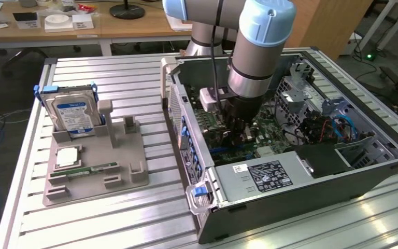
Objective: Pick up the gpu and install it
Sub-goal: 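Insert the gpu into the slot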
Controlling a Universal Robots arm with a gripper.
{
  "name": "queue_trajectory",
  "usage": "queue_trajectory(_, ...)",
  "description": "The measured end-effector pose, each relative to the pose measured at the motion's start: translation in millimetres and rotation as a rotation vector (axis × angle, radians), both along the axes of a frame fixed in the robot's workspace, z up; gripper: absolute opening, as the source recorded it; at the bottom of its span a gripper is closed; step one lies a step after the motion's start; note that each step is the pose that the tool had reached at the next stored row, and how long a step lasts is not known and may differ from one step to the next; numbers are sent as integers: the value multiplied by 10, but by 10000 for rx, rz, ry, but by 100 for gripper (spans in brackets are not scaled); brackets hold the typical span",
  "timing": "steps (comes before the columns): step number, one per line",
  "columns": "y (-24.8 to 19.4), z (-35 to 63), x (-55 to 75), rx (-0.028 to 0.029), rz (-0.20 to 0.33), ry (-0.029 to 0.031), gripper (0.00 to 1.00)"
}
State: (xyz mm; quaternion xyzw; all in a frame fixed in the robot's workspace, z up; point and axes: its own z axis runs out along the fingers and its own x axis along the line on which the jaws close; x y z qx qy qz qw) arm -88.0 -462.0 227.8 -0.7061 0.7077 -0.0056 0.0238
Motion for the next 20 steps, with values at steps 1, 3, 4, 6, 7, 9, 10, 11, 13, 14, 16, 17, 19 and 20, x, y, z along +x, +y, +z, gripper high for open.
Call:
queue_trajectory(1,0,0,0,1,1,0,28)
queue_trajectory(3,0,-1,1,1,3,-1,28)
queue_trajectory(4,0,-1,1,1,3,-1,28)
queue_trajectory(6,0,-1,1,1,2,-1,28)
queue_trajectory(7,0,0,1,2,-4,-1,28)
queue_trajectory(9,0,0,1,4,-21,-1,28)
queue_trajectory(10,0,1,1,3,-22,-1,28)
queue_trajectory(11,0,1,1,1,-23,-1,28)
queue_trajectory(13,-1,1,1,0,-22,0,28)
queue_trajectory(14,-1,0,1,-2,-22,1,28)
queue_trajectory(16,0,-11,1,2,-22,-1,28)
queue_trajectory(17,0,-17,1,2,-22,-1,28)
queue_trajectory(19,0,-31,1,2,-22,-1,28)
queue_trajectory(20,0,-37,1,2,-22,0,28)
